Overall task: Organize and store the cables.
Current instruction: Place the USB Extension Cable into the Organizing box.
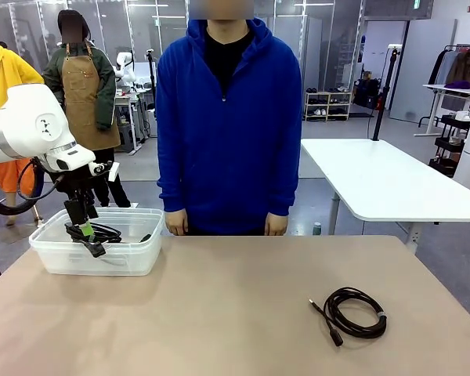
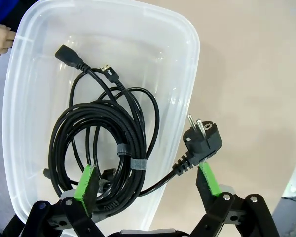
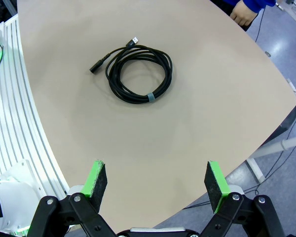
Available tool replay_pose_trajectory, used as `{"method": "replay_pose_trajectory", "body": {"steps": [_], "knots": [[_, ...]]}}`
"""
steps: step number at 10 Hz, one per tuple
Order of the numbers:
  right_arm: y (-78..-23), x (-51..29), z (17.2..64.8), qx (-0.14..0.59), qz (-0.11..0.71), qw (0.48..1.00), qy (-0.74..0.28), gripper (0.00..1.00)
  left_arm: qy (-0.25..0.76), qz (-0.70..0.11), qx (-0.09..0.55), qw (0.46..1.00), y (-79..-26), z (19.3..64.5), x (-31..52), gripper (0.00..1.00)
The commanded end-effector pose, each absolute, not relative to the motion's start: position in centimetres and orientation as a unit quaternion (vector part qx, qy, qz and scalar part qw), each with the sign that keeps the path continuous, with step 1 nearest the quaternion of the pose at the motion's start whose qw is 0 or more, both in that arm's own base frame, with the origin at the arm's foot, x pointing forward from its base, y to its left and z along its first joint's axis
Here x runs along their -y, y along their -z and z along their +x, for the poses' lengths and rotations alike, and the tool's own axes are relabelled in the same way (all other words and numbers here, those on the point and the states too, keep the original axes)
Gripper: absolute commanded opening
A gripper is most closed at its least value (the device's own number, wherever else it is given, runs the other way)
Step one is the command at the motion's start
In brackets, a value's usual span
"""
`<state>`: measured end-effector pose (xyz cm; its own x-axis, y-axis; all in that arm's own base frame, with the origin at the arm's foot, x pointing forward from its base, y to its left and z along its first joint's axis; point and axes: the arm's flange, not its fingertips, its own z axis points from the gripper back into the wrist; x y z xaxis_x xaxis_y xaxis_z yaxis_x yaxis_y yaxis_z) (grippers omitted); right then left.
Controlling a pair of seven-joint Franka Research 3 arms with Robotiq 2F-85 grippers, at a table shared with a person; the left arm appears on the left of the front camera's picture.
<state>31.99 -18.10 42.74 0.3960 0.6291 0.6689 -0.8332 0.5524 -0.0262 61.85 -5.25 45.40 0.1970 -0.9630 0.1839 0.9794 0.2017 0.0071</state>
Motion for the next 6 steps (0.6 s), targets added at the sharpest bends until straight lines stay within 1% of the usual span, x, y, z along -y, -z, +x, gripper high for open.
{"method": "replay_pose_trajectory", "body": {"steps": [1, 6], "knots": [[-42.78, 18.04, 31.9, 0.326, 0.162, 0.819, -0.444, 1.0, 0.624, -0.054, 0.073, 0.776, -45.44, 61.95, 5.08, 1.0], [-42.78, 18.04, 31.9, 0.326, 0.162, 0.819, -0.444, 1.0, 0.624, -0.054, 0.073, 0.776, -45.44, 61.95, 5.08, 1.0]]}}
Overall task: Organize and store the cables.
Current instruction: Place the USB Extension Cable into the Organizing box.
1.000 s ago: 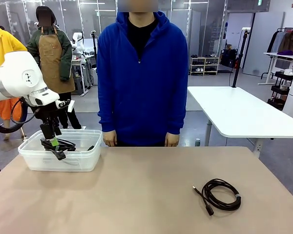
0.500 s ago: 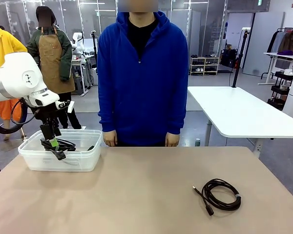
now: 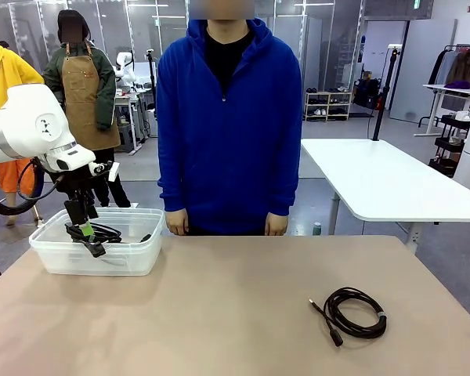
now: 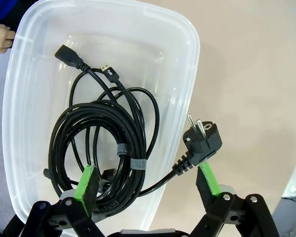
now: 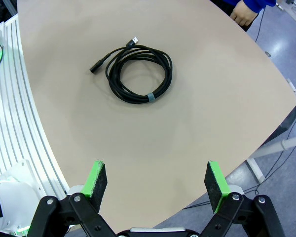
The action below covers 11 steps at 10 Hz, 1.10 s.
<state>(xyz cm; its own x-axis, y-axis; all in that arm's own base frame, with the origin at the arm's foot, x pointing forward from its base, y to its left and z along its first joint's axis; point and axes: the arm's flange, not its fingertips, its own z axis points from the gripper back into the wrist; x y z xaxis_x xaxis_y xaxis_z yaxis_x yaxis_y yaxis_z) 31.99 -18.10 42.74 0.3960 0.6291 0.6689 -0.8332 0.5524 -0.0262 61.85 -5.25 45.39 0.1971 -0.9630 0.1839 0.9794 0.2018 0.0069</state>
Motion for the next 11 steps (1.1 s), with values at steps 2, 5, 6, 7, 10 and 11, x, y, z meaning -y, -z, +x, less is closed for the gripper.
{"method": "replay_pose_trajectory", "body": {"steps": [2, 5, 6, 7, 10, 11], "knots": [[-42.8, 18.0, 31.9, 0.326, 0.162, 0.819, -0.444, 1.0, 0.624, -0.054, 0.073, 0.776, -45.4, 62.0, 5.1, 1.0], [-42.8, 18.0, 31.9, 0.326, 0.162, 0.819, -0.444, 1.0, 0.624, -0.054, 0.073, 0.776, -45.4, 62.0, 5.1, 1.0], [-42.8, 18.0, 31.9, 0.326, 0.162, 0.819, -0.444, 1.0, 0.624, -0.054, 0.073, 0.776, -45.4, 62.0, 5.1, 1.0], [-42.8, 18.0, 31.9, 0.326, 0.162, 0.819, -0.444, 1.0, 0.624, -0.054, 0.073, 0.776, -45.4, 62.0, 5.1, 1.0], [-42.8, 18.0, 31.9, 0.326, 0.162, 0.819, -0.444, 1.0, 0.627, -0.082, 0.079, 0.77, -47.8, 60.6, 4.4, 1.0], [-42.8, 18.0, 31.9, 0.326, 0.162, 0.819, -0.444, 1.0, 0.624, -0.12, 0.086, 0.767, -49.3, 59.2, 3.7, 1.0]]}}
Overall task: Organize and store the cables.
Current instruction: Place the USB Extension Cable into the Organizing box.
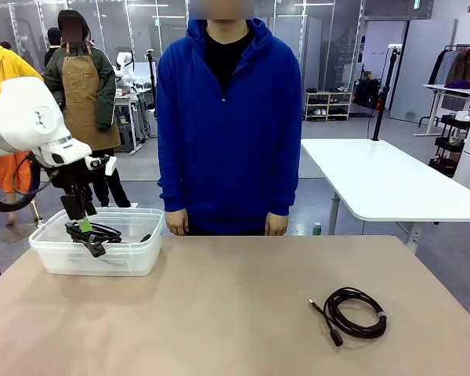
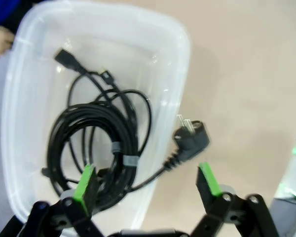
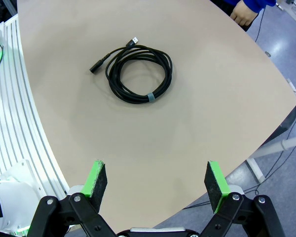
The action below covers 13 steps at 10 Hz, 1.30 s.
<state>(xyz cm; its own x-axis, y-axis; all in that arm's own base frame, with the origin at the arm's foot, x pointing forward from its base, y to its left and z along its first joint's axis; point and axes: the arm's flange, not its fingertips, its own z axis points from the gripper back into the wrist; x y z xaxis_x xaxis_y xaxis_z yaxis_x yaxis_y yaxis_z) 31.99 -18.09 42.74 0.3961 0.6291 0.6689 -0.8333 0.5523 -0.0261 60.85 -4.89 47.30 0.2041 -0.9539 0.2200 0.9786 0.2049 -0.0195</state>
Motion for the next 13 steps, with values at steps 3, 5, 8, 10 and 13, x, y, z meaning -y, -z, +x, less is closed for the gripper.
{"method": "replay_pose_trajectory", "body": {"steps": [3, 5, 8, 10, 13], "knots": [[-42.8, 18.0, 31.9, 0.326, 0.162, 0.819, -0.444, 1.0, 0.597, -0.208, 0.123, 0.765, -52.6, 53.1, 0.9, 1.0], [-42.8, 18.0, 31.9, 0.326, 0.162, 0.819, -0.444, 1.0, 0.551, -0.243, 0.162, 0.782, -52.8, 48.7, -1.6, 1.0], [-42.8, 18.0, 31.9, 0.326, 0.162, 0.819, -0.444, 1.0, 0.504, -0.255, 0.265, 0.782, -53.3, 41.8, -5.9, 1.0], [-42.8, 18.0, 31.9, 0.326, 0.162, 0.819, -0.444, 1.0, 0.48, -0.183, 0.314, 0.798, -52.3, 38.9, -7.5, 1.0], [-42.8, 18.0, 31.9, 0.326, 0.162, 0.819, -0.444, 1.0, 0.476, -0.208, 0.34, 0.784, -51.4, 39.1, -9.3, 1.0]]}}
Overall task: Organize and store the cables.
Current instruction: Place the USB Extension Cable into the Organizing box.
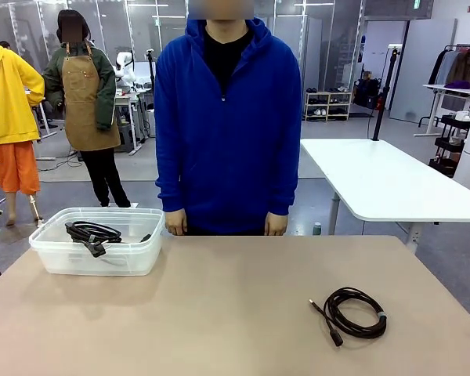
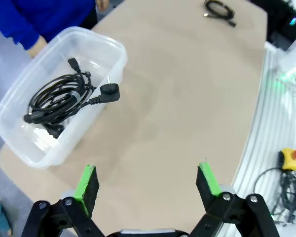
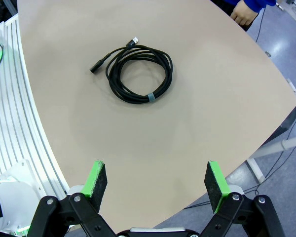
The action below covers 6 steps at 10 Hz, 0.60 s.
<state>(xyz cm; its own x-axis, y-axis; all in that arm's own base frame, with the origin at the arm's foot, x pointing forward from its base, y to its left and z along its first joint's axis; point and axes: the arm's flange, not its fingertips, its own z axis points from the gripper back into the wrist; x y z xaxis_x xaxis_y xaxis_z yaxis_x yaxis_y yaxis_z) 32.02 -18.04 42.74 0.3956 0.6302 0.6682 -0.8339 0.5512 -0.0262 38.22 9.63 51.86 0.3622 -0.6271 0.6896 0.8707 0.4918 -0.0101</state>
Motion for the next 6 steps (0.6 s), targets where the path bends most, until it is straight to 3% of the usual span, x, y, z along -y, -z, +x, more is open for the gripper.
{"method": "replay_pose_trajectory", "body": {"steps": [1, 2, 6], "knots": [[-42.8, 18.0, 31.9, 0.326, 0.162, 0.819, -0.444, 1.0, 0.515, -0.223, 0.319, 0.764, -51.4, 40.4, -9.0, 1.0], [-42.8, 18.0, 31.9, 0.326, 0.162, 0.819, -0.444, 1.0, 0.466, -0.191, 0.318, 0.803, -51.9, 38.2, -9.6, 1.0], [-42.7, 18.0, 32.0, 0.321, 0.159, 0.82, -0.446, 1.0, 0.466, -0.191, 0.318, 0.803, -51.9, 38.2, -9.6, 1.0]]}}
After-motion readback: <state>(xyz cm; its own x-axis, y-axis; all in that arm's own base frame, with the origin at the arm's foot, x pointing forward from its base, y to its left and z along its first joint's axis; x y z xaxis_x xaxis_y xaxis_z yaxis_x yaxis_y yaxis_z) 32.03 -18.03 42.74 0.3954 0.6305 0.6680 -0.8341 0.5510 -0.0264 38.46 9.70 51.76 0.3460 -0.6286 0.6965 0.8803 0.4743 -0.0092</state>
